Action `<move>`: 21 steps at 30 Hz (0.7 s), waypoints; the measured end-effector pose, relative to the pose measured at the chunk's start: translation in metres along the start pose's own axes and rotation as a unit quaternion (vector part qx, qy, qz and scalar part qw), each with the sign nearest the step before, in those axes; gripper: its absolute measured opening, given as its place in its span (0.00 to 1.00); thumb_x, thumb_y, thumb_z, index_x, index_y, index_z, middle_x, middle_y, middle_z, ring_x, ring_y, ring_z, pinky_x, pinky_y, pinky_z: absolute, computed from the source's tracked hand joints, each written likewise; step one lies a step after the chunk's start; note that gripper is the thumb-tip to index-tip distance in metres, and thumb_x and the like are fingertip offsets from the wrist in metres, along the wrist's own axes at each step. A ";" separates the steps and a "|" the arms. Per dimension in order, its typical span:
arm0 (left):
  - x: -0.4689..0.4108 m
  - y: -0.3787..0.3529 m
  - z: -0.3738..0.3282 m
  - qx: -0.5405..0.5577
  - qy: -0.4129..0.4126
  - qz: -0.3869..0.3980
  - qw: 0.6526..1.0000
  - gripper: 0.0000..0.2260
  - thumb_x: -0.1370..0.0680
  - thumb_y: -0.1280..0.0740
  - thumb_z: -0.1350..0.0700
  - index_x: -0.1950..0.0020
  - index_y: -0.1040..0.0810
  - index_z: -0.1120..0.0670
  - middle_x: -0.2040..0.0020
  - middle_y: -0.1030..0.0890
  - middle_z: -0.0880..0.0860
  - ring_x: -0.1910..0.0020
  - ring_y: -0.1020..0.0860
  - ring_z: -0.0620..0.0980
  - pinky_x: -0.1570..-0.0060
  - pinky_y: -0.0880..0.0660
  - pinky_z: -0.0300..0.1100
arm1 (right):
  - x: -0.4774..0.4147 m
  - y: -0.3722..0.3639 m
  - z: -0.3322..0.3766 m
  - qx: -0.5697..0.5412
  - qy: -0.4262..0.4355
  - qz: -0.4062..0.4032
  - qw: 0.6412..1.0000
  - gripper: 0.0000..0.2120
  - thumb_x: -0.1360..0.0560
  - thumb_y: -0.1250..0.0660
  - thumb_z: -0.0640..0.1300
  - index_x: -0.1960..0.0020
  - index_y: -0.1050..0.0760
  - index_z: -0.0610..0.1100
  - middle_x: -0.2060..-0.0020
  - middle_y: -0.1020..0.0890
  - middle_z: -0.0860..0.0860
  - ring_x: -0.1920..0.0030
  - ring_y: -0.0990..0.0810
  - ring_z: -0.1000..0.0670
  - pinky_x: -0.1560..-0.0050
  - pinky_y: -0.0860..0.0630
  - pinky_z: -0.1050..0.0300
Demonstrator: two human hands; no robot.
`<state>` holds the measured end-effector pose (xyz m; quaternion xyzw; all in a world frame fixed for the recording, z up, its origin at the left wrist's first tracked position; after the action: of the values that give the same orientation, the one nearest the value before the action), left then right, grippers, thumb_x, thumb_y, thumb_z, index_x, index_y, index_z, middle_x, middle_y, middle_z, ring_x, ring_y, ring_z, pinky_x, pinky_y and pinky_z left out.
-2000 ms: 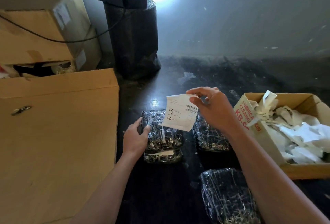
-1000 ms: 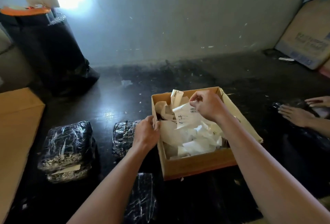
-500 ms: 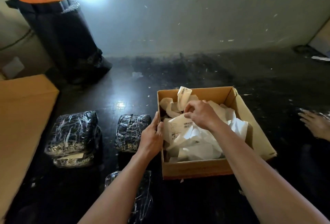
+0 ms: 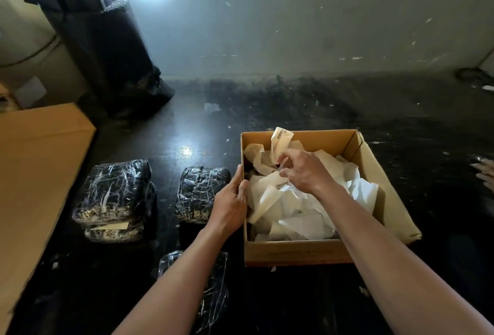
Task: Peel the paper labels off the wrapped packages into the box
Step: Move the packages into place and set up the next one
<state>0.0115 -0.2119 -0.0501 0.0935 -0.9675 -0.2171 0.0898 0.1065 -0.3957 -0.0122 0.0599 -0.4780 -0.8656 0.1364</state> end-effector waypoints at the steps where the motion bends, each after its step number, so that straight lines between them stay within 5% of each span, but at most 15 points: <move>1: 0.000 0.000 0.000 0.000 -0.001 -0.001 1.000 0.21 0.14 0.44 0.48 0.20 0.39 0.41 0.26 0.27 0.53 0.31 0.26 0.51 0.39 0.34 0.34 | -0.001 0.000 0.000 -0.001 0.003 0.000 1.000 0.09 0.24 0.25 0.44 0.44 0.19 0.49 0.42 0.16 0.49 0.44 0.16 0.47 0.42 0.18 0.48; 6: 0.001 0.001 -0.001 0.004 -0.005 0.006 1.000 0.22 0.14 0.43 0.49 0.20 0.39 0.41 0.26 0.27 0.52 0.38 0.29 0.40 0.40 0.35 0.32 | -0.007 0.001 -0.005 0.046 0.015 -0.025 0.999 0.04 0.23 0.26 0.45 0.49 0.14 0.48 0.47 0.22 0.51 0.45 0.25 0.50 0.43 0.25 0.55; 11: -0.001 0.003 -0.002 -0.009 -0.007 0.017 1.000 0.23 0.15 0.41 0.49 0.20 0.40 0.40 0.29 0.23 0.53 0.42 0.26 0.41 0.44 0.31 0.32 | -0.007 0.002 -0.002 0.017 0.004 -0.036 0.999 0.05 0.24 0.26 0.43 0.50 0.21 0.50 0.48 0.17 0.51 0.49 0.17 0.49 0.49 0.19 0.56; 15: -0.002 0.003 -0.002 -0.004 -0.006 0.024 1.000 0.25 0.16 0.38 0.49 0.20 0.40 0.42 0.41 0.22 0.46 0.56 0.26 0.31 0.60 0.31 0.20 | -0.006 0.004 0.000 0.025 0.007 -0.054 0.998 0.06 0.24 0.26 0.43 0.52 0.23 0.51 0.50 0.16 0.51 0.52 0.17 0.50 0.53 0.19 0.58; 18: -0.004 0.002 0.000 -0.001 -0.014 0.028 0.999 0.27 0.17 0.37 0.49 0.19 0.41 0.42 0.40 0.23 0.44 0.55 0.25 0.30 0.61 0.31 0.19 | -0.007 0.006 -0.001 0.035 0.014 -0.042 0.998 0.04 0.23 0.29 0.42 0.50 0.19 0.49 0.49 0.15 0.50 0.51 0.16 0.49 0.52 0.18 0.56; 21: -0.006 0.001 0.002 0.011 -0.009 0.035 0.999 0.27 0.16 0.38 0.47 0.19 0.43 0.40 0.32 0.23 0.48 0.45 0.23 0.39 0.51 0.28 0.22 | -0.007 0.012 0.001 0.037 0.016 -0.035 0.999 0.08 0.22 0.30 0.43 0.44 0.18 0.48 0.43 0.16 0.49 0.46 0.17 0.47 0.49 0.18 0.53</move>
<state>0.0167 -0.2090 -0.0524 0.0585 -0.9734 -0.2036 0.0872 0.1147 -0.3988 -0.0018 0.0952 -0.5054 -0.8503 0.1115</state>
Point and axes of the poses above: each hand's wrist, its own x-axis away from the middle knuckle, its own y-axis out of the back of the hand, z = x × y, the point moved 3 cm from there along -x, towards the middle knuckle
